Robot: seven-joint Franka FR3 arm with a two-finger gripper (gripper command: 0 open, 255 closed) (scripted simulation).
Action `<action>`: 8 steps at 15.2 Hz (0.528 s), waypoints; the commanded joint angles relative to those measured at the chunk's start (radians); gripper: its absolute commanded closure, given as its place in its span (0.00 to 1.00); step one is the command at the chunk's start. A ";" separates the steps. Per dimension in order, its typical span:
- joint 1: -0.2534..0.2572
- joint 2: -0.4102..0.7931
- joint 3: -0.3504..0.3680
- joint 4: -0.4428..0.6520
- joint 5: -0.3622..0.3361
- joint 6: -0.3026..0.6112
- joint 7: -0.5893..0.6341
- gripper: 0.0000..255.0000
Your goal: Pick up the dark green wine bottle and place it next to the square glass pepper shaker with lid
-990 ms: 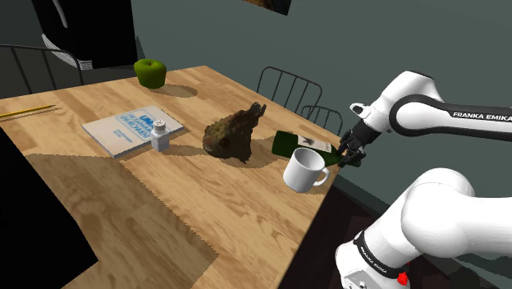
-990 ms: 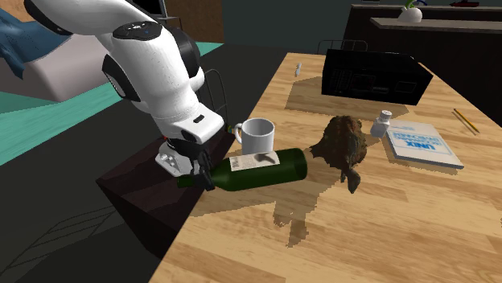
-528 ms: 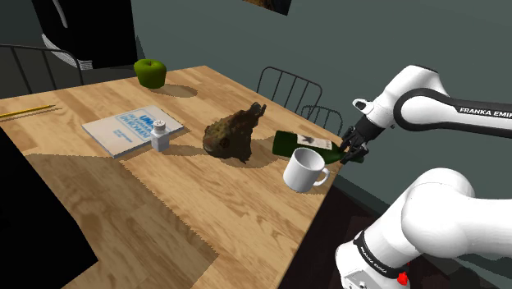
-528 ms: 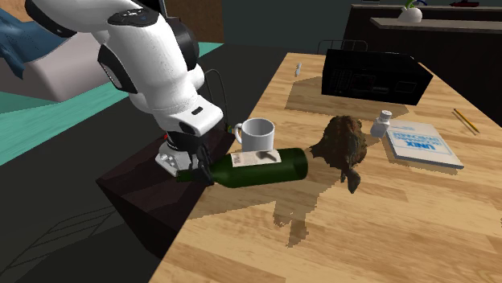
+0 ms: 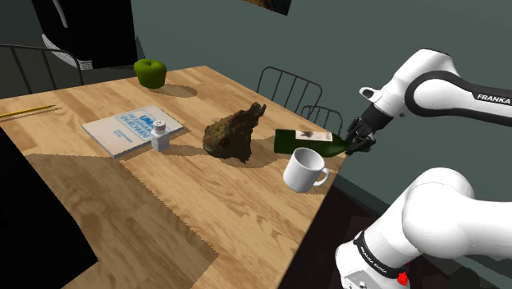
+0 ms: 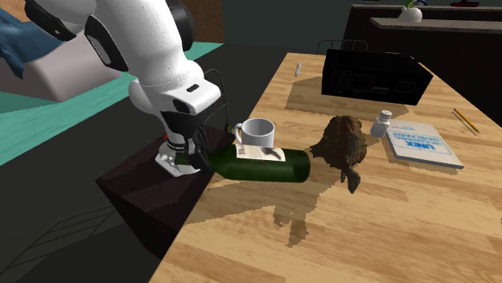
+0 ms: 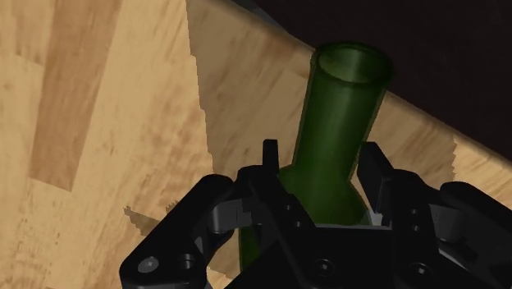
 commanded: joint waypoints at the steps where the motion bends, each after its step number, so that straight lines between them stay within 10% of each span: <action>1: 0.008 -0.008 0.018 0.024 0.017 -0.030 0.003 1.00; 8: 0.029 -0.025 0.072 0.103 0.066 -0.124 0.011 1.00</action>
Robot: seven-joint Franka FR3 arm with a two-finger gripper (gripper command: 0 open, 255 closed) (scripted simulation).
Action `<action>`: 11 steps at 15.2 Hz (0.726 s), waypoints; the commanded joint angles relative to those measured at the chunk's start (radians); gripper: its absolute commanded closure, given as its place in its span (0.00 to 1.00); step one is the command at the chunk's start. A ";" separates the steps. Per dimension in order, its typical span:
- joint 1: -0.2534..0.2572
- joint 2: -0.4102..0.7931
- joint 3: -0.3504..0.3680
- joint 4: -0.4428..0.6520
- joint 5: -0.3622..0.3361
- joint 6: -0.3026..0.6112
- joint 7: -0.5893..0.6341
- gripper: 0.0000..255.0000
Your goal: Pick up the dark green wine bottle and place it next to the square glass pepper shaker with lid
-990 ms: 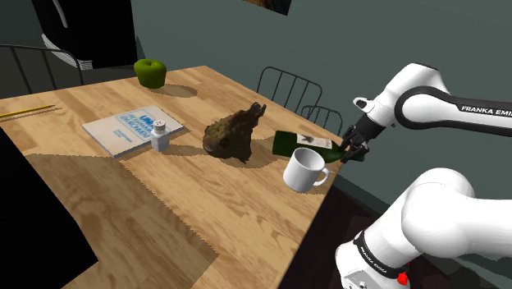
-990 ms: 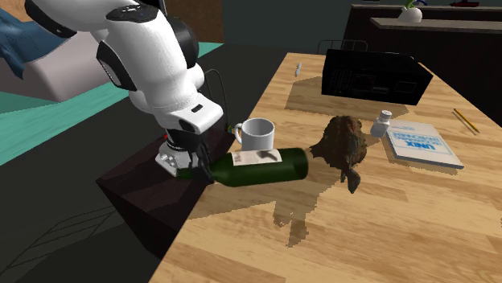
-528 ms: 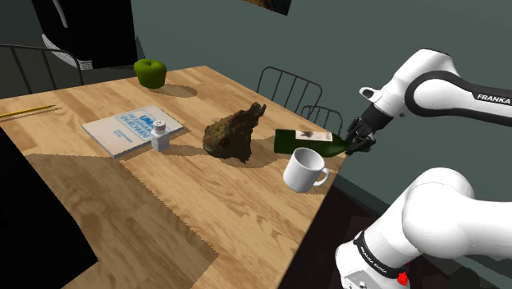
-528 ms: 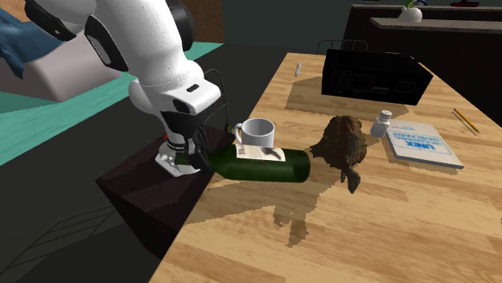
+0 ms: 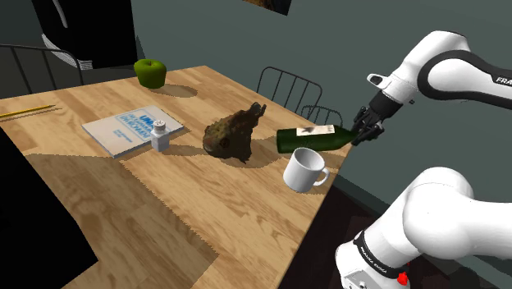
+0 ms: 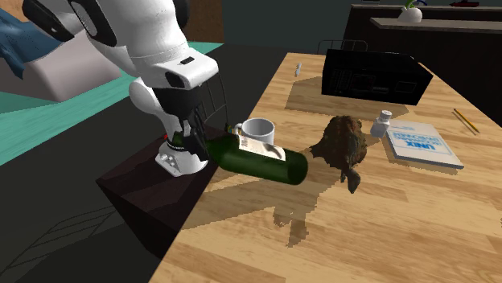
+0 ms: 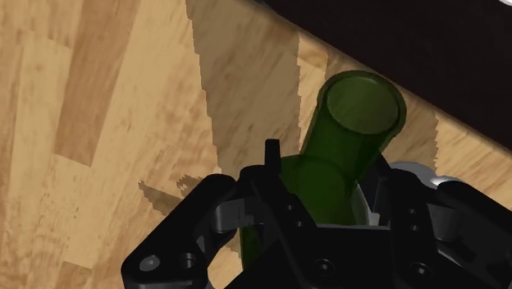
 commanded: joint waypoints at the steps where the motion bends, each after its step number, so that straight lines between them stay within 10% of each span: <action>1: 0.006 -0.006 0.018 0.023 0.016 -0.029 0.004 1.00; 11: 0.037 0.001 0.081 0.152 0.075 -0.147 0.013 1.00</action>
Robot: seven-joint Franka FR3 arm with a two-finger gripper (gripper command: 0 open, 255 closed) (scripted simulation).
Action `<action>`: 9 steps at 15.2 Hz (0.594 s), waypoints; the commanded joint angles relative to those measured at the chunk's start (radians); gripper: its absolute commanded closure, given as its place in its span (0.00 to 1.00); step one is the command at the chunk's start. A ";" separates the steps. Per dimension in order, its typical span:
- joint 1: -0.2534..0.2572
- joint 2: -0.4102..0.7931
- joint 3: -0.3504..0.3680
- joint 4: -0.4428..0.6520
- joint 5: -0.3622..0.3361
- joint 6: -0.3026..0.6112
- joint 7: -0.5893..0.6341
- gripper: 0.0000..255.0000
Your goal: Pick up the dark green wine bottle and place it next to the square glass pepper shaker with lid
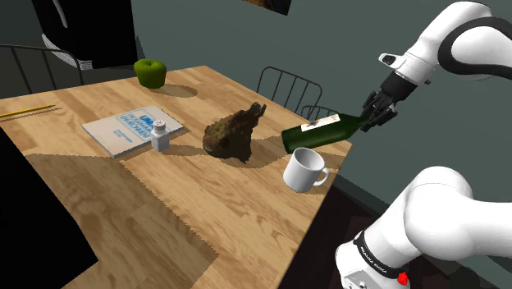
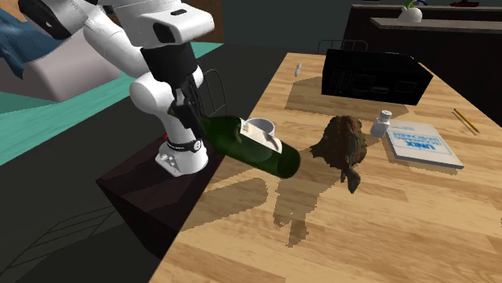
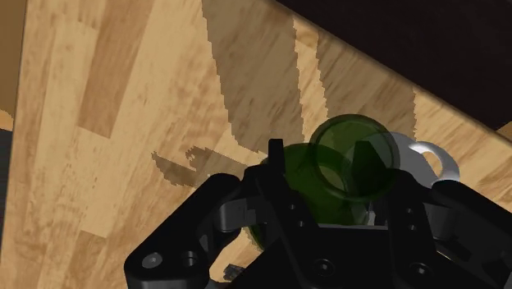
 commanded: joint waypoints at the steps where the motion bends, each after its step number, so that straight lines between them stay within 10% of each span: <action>1: 0.004 0.003 0.006 0.017 0.006 -0.013 0.000 1.00; 9: 0.167 0.253 0.054 0.098 0.102 0.162 0.127 1.00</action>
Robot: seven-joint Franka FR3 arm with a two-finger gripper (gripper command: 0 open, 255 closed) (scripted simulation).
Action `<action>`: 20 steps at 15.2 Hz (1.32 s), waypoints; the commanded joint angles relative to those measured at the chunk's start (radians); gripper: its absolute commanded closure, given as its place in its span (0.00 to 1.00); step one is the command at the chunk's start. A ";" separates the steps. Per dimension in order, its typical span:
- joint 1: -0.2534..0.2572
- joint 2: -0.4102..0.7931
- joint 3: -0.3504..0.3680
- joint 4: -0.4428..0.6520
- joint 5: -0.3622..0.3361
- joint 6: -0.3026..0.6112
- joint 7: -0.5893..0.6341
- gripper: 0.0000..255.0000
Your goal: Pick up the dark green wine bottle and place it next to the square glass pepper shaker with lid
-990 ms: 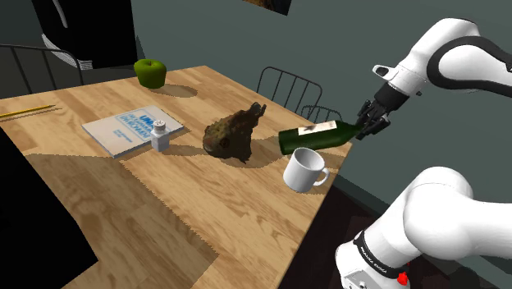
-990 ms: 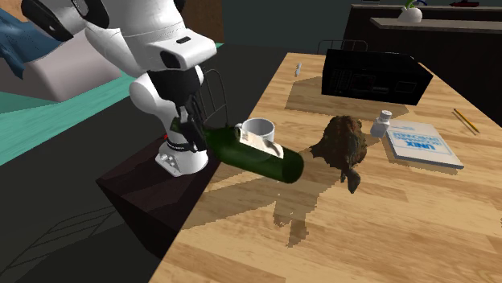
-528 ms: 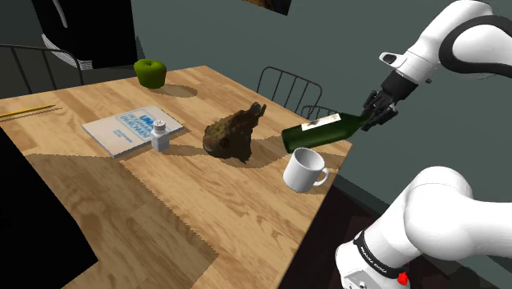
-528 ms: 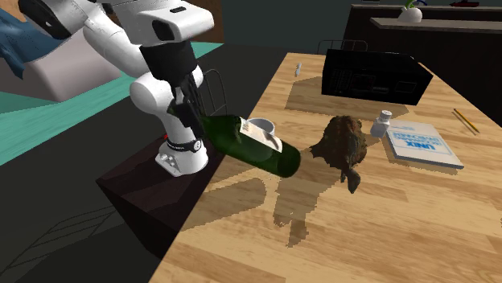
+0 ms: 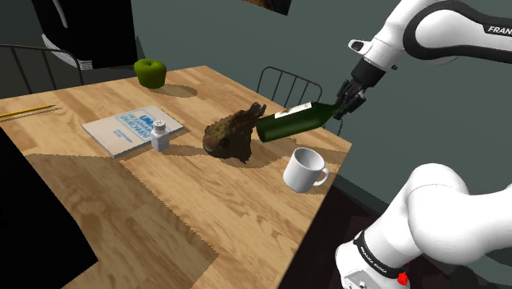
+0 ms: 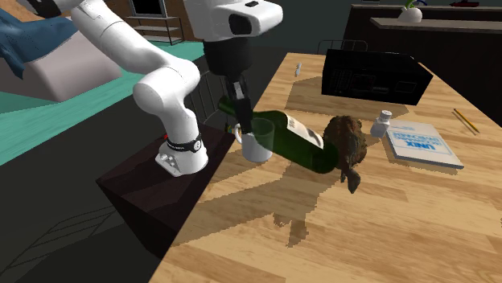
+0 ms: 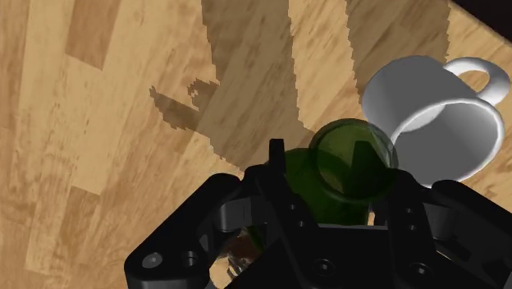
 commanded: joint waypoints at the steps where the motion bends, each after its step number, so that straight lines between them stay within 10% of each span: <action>1: 0.038 0.070 0.001 0.029 0.021 0.045 0.020 1.00; 20: 0.315 0.779 -0.015 0.560 0.323 0.192 0.075 1.00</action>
